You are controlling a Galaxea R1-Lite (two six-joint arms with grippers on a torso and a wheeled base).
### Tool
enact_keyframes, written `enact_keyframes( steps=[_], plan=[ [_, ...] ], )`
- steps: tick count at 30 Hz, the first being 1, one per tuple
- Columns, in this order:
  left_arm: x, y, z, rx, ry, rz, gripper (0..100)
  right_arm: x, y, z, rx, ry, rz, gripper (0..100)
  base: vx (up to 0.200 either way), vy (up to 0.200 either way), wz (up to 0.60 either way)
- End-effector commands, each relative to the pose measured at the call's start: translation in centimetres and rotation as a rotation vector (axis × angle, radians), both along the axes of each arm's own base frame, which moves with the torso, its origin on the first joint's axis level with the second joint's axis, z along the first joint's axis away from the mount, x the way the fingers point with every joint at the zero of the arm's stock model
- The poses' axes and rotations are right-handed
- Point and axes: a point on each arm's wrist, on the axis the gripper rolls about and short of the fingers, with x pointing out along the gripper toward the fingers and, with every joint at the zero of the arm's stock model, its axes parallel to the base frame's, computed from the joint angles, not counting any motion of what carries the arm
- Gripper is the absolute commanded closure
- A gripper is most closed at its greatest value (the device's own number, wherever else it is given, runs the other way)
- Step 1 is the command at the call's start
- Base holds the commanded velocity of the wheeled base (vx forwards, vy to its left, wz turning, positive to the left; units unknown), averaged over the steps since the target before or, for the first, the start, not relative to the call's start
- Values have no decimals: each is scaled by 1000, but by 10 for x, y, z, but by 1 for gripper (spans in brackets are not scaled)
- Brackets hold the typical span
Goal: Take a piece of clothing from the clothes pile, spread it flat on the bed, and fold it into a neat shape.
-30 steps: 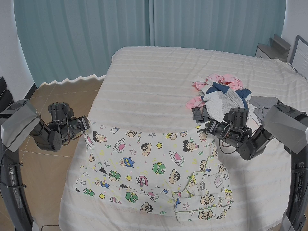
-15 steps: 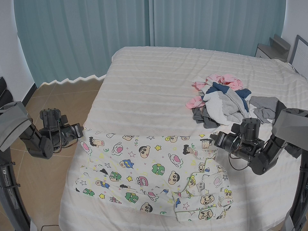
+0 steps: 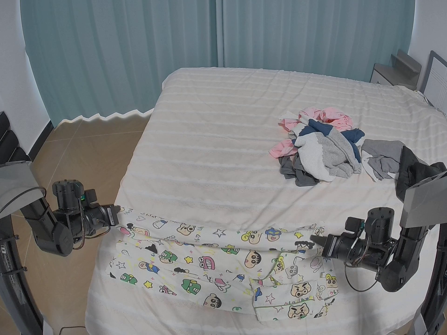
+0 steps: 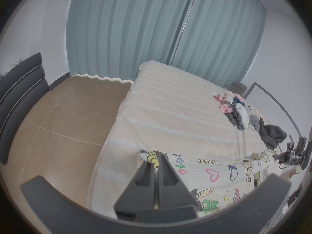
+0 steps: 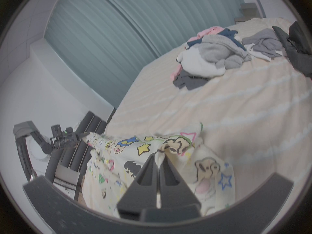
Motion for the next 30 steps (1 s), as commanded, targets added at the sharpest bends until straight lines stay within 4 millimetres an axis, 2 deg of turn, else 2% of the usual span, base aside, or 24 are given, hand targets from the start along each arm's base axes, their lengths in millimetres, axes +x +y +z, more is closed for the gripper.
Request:
enact_keyframes(
  steps=[1,7,14,19,25,30],
  plan=[
    [-24,-3,-19,35,72,-54,100,-24,-2,-19,-46,114,46,100,0,0,0],
    [-37,-4,-32,42,99,-80,100,-32,-4,-22,-67,145,56,100,0,0,0],
    [-53,-6,-35,27,104,-110,100,-41,-9,-32,-100,210,56,100,0,0,0],
    [-60,-4,-37,26,124,-108,100,-41,-10,-38,-108,234,52,100,0,0,0],
    [-66,-4,-49,51,170,-126,100,-42,-12,-47,-134,257,52,100,0,0,0],
    [-66,-4,-50,54,173,-129,100,-39,-14,-47,-133,249,42,100,0,0,0]
  ],
)
